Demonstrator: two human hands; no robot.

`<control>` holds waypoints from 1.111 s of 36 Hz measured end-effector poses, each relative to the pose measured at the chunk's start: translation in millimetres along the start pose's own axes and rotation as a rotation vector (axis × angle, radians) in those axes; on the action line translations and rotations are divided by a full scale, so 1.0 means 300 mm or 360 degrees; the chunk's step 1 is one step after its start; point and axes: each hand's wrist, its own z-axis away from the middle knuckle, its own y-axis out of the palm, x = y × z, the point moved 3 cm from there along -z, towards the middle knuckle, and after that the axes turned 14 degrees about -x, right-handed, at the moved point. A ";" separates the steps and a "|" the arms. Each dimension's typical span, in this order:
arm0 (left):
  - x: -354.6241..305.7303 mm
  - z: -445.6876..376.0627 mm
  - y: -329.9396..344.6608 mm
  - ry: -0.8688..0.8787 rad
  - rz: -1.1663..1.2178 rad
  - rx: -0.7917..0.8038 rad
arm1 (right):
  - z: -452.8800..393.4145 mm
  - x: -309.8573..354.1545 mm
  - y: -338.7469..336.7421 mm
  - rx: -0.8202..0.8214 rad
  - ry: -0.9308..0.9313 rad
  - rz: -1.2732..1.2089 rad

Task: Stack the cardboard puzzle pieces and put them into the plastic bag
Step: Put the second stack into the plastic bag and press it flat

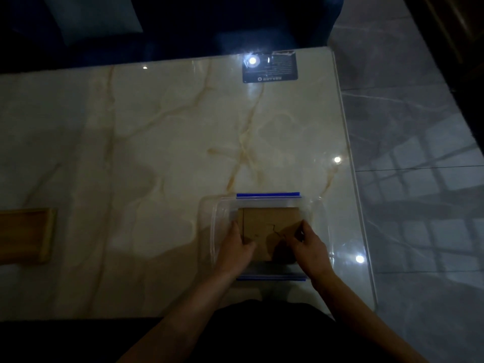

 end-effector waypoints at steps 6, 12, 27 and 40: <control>-0.021 -0.008 -0.023 0.0195 -0.0012 -0.0151 | 0.032 0.033 -0.036 -0.0104 -0.0314 0.0194; -0.082 -0.012 -0.040 0.1091 -0.0710 -0.0302 | 0.112 0.046 -0.109 -0.0421 -0.1078 0.0802; -0.167 -0.116 0.075 0.1513 -0.1385 0.0041 | 0.074 -0.040 -0.115 -0.0151 -0.1254 0.1134; -0.196 -0.151 0.090 0.1335 -0.1385 0.0190 | 0.069 -0.039 -0.111 -0.0104 -0.1218 0.1146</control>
